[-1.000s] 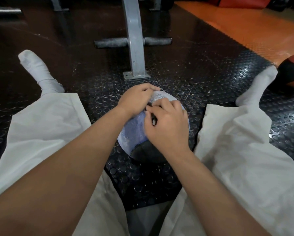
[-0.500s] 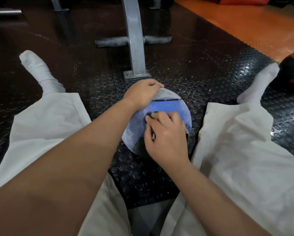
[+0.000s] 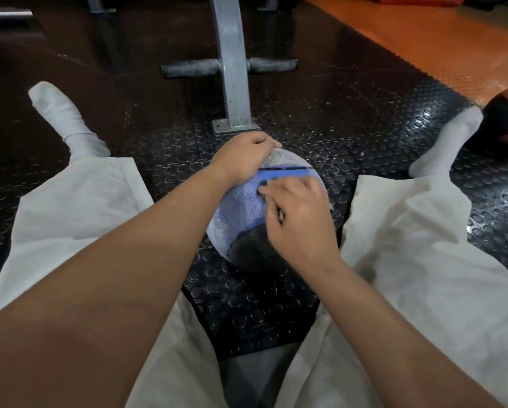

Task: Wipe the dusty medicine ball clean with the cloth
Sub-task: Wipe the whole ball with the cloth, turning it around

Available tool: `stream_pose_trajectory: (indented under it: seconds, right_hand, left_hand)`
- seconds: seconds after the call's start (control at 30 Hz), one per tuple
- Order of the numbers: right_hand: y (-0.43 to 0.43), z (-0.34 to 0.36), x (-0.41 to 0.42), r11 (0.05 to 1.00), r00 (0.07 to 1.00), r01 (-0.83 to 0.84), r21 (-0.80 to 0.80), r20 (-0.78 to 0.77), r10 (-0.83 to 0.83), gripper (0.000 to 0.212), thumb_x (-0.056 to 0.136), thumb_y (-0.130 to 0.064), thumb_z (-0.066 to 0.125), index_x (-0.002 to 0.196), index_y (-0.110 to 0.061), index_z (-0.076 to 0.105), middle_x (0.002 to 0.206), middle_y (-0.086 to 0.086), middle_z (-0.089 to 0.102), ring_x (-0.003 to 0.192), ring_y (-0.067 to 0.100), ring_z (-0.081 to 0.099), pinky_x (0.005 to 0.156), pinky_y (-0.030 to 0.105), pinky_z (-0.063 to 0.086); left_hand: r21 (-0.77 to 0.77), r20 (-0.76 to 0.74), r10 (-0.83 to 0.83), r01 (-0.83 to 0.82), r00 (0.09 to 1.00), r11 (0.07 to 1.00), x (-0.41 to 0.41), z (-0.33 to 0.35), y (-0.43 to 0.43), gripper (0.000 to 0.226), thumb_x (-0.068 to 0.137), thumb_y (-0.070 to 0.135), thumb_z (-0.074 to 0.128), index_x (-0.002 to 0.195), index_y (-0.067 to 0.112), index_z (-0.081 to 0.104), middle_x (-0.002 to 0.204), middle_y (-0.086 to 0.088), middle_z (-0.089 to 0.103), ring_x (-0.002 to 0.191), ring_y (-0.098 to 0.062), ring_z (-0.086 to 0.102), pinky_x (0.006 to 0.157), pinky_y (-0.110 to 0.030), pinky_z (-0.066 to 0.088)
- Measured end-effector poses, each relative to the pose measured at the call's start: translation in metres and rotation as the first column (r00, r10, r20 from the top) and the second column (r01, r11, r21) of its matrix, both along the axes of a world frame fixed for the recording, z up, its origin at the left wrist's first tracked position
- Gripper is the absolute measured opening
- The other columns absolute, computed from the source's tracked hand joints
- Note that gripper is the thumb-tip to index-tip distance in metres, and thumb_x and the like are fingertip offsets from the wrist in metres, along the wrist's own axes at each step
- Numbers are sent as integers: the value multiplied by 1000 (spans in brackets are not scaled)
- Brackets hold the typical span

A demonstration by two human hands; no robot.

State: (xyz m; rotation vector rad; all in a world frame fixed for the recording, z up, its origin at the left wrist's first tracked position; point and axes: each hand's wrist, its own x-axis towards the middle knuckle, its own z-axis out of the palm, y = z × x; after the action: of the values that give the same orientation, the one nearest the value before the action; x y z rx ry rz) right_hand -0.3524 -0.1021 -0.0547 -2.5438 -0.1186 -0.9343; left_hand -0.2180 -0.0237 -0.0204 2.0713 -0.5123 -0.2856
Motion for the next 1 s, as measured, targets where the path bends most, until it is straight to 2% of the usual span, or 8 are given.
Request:
stream_pose_trajectory:
  seconds: [0.1, 0.23, 0.37, 0.53, 0.63, 0.77, 0.87, 1.0]
  right_hand:
    - [0, -19, -25, 997, 996, -55, -49, 72, 58, 23, 85, -10, 53, 97, -6, 73, 98, 3, 69, 77, 32, 55, 64, 45, 50]
    - [-2, 2, -3, 999, 1000, -9, -50, 23, 10, 27, 85, -13, 47, 90, -8, 73, 88, 2, 67, 73, 31, 52, 62, 46, 49]
    - [4, 20, 23, 992, 992, 123, -11, -6, -123, 19, 80, -7, 53, 81, -7, 73, 82, 3, 67, 70, 30, 50, 59, 44, 50]
    - [12, -13, -15, 996, 995, 57, -67, 85, -51, 27, 88, -11, 48, 99, -5, 72, 98, 6, 68, 75, 31, 52, 64, 43, 49]
    - [8, -25, -35, 995, 995, 23, -101, 95, -13, 26, 87, -10, 51, 100, -5, 73, 100, 9, 67, 82, 28, 52, 73, 39, 47]
    - [-11, -3, -15, 991, 990, 128, 38, 52, -130, 22, 84, -9, 52, 91, -4, 72, 87, 11, 66, 79, 24, 52, 75, 36, 40]
    - [-25, 19, 7, 947, 969, 243, 209, -90, -228, 19, 88, -9, 56, 94, -1, 73, 88, 17, 67, 81, 35, 60, 82, 41, 46]
    - [-29, 16, 3, 949, 964, 264, 174, -69, -256, 17, 88, -12, 61, 94, -1, 73, 85, 16, 70, 76, 33, 59, 79, 34, 39]
  left_hand:
    - [-1, -11, 1, -1, 1000, 1000, 2, 0, 0, 21, 84, 35, 49, 77, 42, 68, 110, 18, 69, 109, -10, 59, 106, -37, 41]
    - [-10, 7, 13, -13, 1000, 1000, -1, -1, 0, 25, 93, 26, 49, 83, 39, 67, 111, 17, 68, 108, -7, 58, 105, -35, 42]
    - [-21, 3, 23, -23, 1000, 1000, -6, -1, 0, 25, 88, 24, 48, 77, 37, 67, 96, 18, 70, 88, -9, 61, 92, -39, 49]
    - [1, 40, 25, -25, 999, 1000, -5, -1, 2, 30, 93, 23, 46, 79, 40, 66, 103, 20, 68, 102, -11, 61, 99, -38, 45]
    - [6, 28, 29, -29, 999, 1000, -6, -1, 3, 28, 94, 26, 46, 80, 38, 66, 107, 23, 66, 104, -7, 59, 100, -36, 44]
    - [21, 74, 114, -116, 991, 993, -15, -2, 2, 24, 95, 29, 46, 88, 36, 68, 99, 19, 67, 93, -10, 60, 83, -30, 45]
    - [34, 129, 178, -183, 976, 982, -24, -4, -1, 25, 95, 31, 46, 98, 28, 70, 71, 14, 59, 66, -10, 51, 59, -29, 35]
    - [39, 150, 222, -230, 963, 972, -30, -3, -3, 26, 94, 30, 45, 96, 21, 70, 61, 9, 53, 59, -12, 46, 54, -30, 30]
